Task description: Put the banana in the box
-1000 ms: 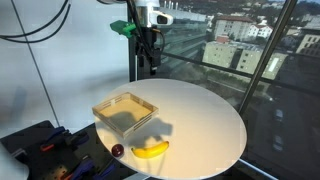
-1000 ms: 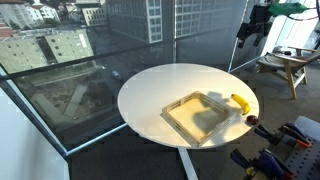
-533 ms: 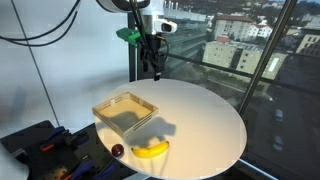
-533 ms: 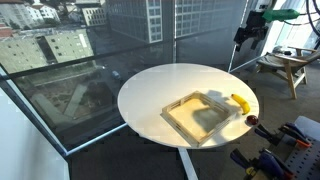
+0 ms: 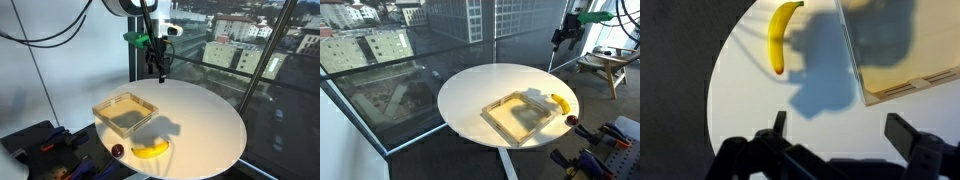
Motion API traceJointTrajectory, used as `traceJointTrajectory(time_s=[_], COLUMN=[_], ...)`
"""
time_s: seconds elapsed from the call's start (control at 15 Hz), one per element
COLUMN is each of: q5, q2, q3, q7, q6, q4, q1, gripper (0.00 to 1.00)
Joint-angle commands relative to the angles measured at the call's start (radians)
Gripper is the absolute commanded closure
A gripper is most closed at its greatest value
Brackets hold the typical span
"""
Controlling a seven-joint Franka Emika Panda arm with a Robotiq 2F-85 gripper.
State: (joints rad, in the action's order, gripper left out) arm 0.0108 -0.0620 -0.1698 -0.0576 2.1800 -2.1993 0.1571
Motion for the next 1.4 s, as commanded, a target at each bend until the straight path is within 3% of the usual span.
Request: traceJointTrajectory(time_s=[0.0,1.33], q5=[0.010,-0.007], q2=[0.047,0.220], q3=[-0.004,-0.029], q7=[-0.020,-0.006], q6=[-0.010,0.021], q4=[0.053,0.130], q1=[0.011,0.035], gripper=[0.00,0.00])
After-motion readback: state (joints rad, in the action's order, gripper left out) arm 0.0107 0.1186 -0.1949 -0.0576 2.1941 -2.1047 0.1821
